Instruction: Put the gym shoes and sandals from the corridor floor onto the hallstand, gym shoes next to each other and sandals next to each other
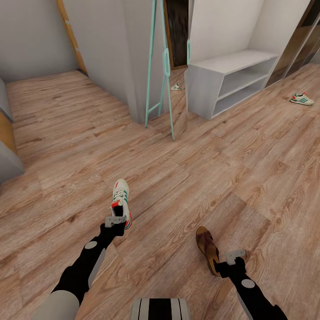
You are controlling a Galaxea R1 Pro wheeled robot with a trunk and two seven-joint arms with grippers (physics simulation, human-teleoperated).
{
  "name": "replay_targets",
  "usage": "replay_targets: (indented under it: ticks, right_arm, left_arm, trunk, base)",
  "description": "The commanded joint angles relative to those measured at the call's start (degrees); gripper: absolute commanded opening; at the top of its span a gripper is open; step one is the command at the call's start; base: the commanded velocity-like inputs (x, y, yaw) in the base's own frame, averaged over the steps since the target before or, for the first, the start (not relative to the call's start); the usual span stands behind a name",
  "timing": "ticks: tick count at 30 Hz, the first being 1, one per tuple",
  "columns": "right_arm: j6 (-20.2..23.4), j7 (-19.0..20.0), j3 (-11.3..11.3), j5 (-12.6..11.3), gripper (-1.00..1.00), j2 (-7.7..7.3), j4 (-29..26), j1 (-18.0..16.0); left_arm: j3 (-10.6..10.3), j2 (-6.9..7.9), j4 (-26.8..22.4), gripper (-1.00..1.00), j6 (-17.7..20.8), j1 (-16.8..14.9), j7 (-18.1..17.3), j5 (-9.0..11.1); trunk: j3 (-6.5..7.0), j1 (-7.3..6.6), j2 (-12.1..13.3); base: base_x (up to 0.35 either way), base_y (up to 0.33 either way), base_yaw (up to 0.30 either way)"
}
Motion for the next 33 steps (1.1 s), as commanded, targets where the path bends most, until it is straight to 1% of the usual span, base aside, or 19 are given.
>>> replay_targets:
  ticks: [1,6,7,11,20,25,28,33]
  right_arm:
    - [0.19,0.03,0.09,0.46,1.00,-0.03,0.13,-0.06]
    - [0.10,0.01,0.03,0.39,1.00,0.05,0.89,-0.75]
    - [0.10,0.00,0.02,0.34,1.00,0.06,1.00,-1.09]
    - [0.09,0.02,0.01,0.29,1.00,0.13,1.09,-1.55]
    - [-0.05,0.37,-0.09,-0.05,1.00,0.14,1.69,-1.75]
    - [-0.08,3.61,-0.22,-0.15,1.00,0.13,2.01,-1.81]
    - [-0.09,4.71,-0.30,-0.17,1.00,0.15,1.89,-1.84]
    - [-0.15,5.40,-0.40,-0.17,1.00,0.10,2.06,-1.85]
  left_arm:
    - [-0.04,0.00,-0.13,-1.00,0.38,0.00,-0.19,0.05]
    - [-1.92,0.02,-0.19,-1.00,0.43,-0.02,0.07,0.00]
    - [-2.78,0.02,-0.20,-1.00,0.44,-0.05,0.23,-0.02]
    - [-4.22,0.08,-0.21,-1.00,0.40,-0.08,0.46,-0.01]
    - [-4.56,0.42,-0.22,-1.00,0.42,-0.09,0.50,0.03]
    - [-4.48,0.56,-0.22,-1.00,0.46,-0.10,0.48,0.08]
    - [-4.45,0.58,-0.22,-1.00,0.41,-0.11,0.46,0.11]
    - [-4.37,0.59,-0.22,-1.00,0.32,-0.16,0.41,0.12]
  trunk:
    - [-0.04,-0.01,-0.01]
    - [-0.04,-0.01,-0.01]
    - [-0.04,-0.01,-0.01]
    - [-0.04,-0.01,-0.01]
    - [-0.04,-0.01,-0.01]
    - [-0.04,-0.01,-0.01]
    - [-0.04,-0.01,-0.01]
    - [-0.04,-0.01,-0.01]
  base:
    - [0.000,0.000,0.000]
    - [0.000,0.000,0.000]
    - [0.000,0.000,0.000]
    - [0.000,0.000,0.000]
    - [0.000,0.000,0.000]
    - [0.000,0.000,0.000]
    - [0.000,0.000,0.000]
    - [0.000,0.000,0.000]
